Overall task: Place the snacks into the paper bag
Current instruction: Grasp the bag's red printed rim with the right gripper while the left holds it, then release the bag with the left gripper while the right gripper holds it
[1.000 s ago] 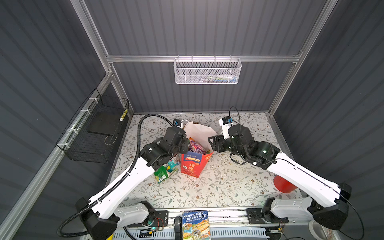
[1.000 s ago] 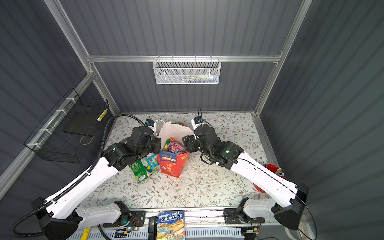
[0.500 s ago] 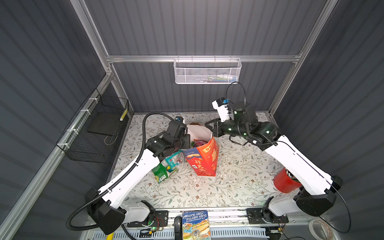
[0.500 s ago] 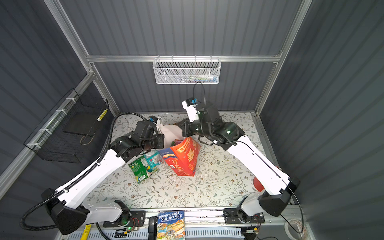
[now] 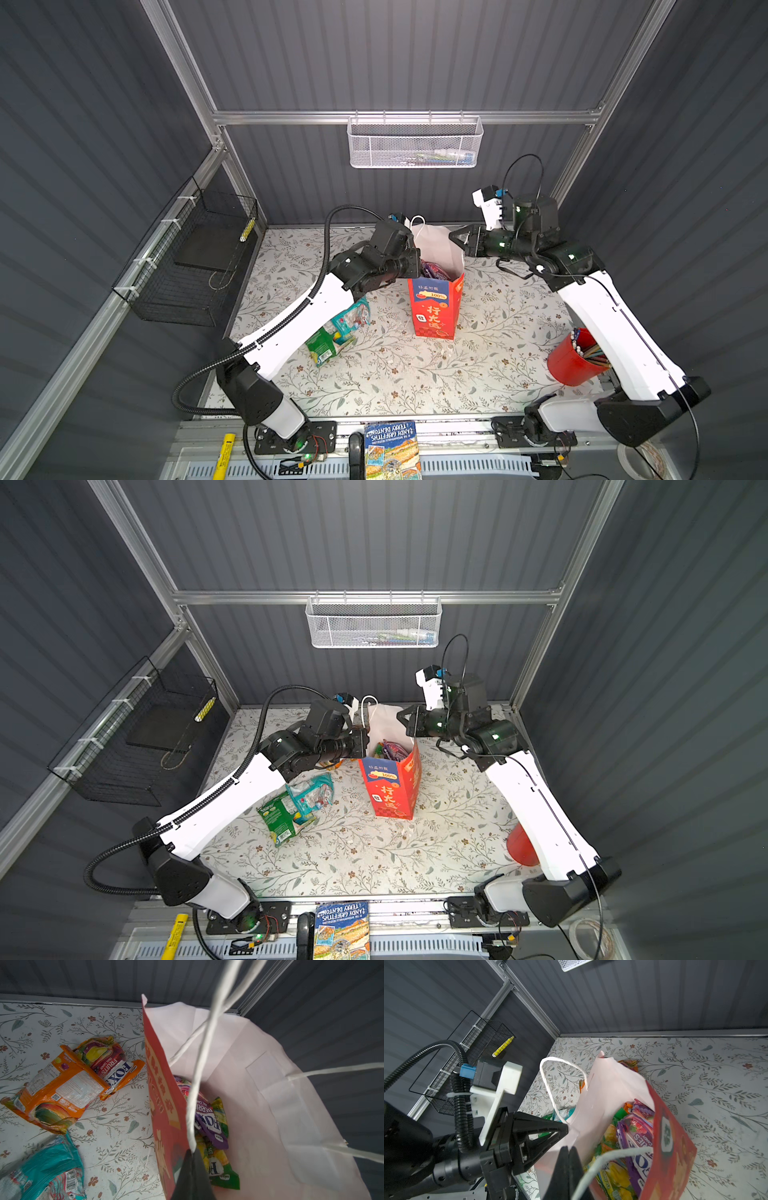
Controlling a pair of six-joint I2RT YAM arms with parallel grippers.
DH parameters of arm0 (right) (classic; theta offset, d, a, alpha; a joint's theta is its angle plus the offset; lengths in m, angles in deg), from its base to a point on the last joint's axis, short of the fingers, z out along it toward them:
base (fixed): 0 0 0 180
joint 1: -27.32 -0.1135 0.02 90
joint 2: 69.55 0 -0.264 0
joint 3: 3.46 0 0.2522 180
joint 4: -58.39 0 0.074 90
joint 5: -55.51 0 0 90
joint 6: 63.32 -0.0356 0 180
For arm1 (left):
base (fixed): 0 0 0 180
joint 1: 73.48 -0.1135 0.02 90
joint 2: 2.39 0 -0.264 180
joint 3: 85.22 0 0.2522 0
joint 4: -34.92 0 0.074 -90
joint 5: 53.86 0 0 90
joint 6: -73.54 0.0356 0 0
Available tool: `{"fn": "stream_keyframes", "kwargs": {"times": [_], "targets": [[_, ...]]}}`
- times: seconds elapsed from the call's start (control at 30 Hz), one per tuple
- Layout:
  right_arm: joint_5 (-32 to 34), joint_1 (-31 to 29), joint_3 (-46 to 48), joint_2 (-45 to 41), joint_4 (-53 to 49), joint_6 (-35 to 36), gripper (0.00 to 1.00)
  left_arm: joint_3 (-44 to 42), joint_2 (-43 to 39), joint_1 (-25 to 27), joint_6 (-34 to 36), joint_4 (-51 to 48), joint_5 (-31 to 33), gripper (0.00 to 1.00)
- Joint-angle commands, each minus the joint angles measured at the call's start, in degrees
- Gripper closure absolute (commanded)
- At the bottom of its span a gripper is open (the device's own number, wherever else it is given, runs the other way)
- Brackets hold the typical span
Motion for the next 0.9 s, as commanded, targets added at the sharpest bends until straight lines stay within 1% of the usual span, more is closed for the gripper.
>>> {"fn": "stream_keyframes", "kwargs": {"times": [0.0, 0.07, 0.13, 0.17, 0.2, 0.23, 0.27, 0.33, 0.4, 0.43, 0.47, 0.5, 0.57, 0.63, 0.73, 0.8, 0.87], "targets": [[-1.0, 0.4, 7.4, -6.9, 4.2, 0.5, 1.00, -4.5, -3.1, 1.0, -2.7, 6.3, -0.7, 1.00], [0.3, 0.6, 13.1, -9.9, 6.0, 0.5, 1.00, -9.0, -3.9, 1.2, -3.8, 8.6, -1.1, 1.00], [1.4, 1.0, 17.2, -11.2, 6.5, 0.5, 0.99, -11.7, -4.0, 1.2, -4.6, 9.9, -1.5, 1.00], [1.7, 1.1, 18.3, -11.2, 6.0, 0.4, 0.99, -11.9, -4.0, 1.3, -4.8, 10.2, -1.8, 1.00], [2.0, 1.4, 18.8, -11.2, 5.3, 0.1, 0.98, -13.8, -4.0, 1.4, -5.2, 10.6, -1.9, 1.00], [2.0, 1.7, 19.3, -11.2, 4.8, -0.4, 0.94, -14.5, -4.1, 1.4, -5.3, 11.1, -2.1, 1.00], [2.1, 1.7, 19.4, -11.2, 4.4, -0.8, 0.85, -14.7, -4.2, 1.5, -5.4, 11.4, -2.1, 1.00], [2.3, 1.7, 19.0, -13.4, 3.5, -1.7, 0.62, -15.2, -4.7, 1.5, -5.8, 11.6, -1.7, 1.00], [3.2, 1.7, 17.8, -14.8, 1.6, -2.9, 0.35, -15.9, -5.4, 1.6, -5.9, 12.1, -1.4, 1.00], [5.9, 1.7, 17.0, -15.5, 0.3, -3.3, 0.29, -16.0, -5.5, 1.6, -6.1, 12.3, -1.3, 1.00], [6.7, 1.6, 16.1, -16.3, -0.9, -3.5, 0.21, -16.2, -5.8, 1.5, -6.3, 12.4, -1.5, 1.00], [7.5, 1.6, 15.2, -17.2, -2.3, -3.8, 0.16, -16.2, -5.9, 1.6, -6.3, 12.7, -2.1, 1.00], [10.6, 1.1, 13.2, -18.6, -5.4, -3.9, 0.12, -16.1, -6.2, 1.6, -6.4, 13.2, -3.3, 1.00], [16.1, 0.1, 12.1, -19.9, -8.4, -3.9, 0.10, -16.3, -6.8, 1.6, -6.8, 14.1, -4.7, 1.00], [24.4, -1.4, 13.2, -21.2, -12.0, -4.8, 0.10, -17.7, -8.2, 2.3, -7.3, 16.3, -5.8, 1.00], [30.1, -4.1, 14.9, -22.1, -13.6, -6.3, 0.09, -18.7, -8.8, 2.5, -7.7, 17.2, -6.2, 1.00], [34.5, -7.9, 17.4, -22.8, -13.4, -7.5, 0.09, -19.6, -9.4, 2.6, -7.9, 18.2, -6.9, 1.00]]}}
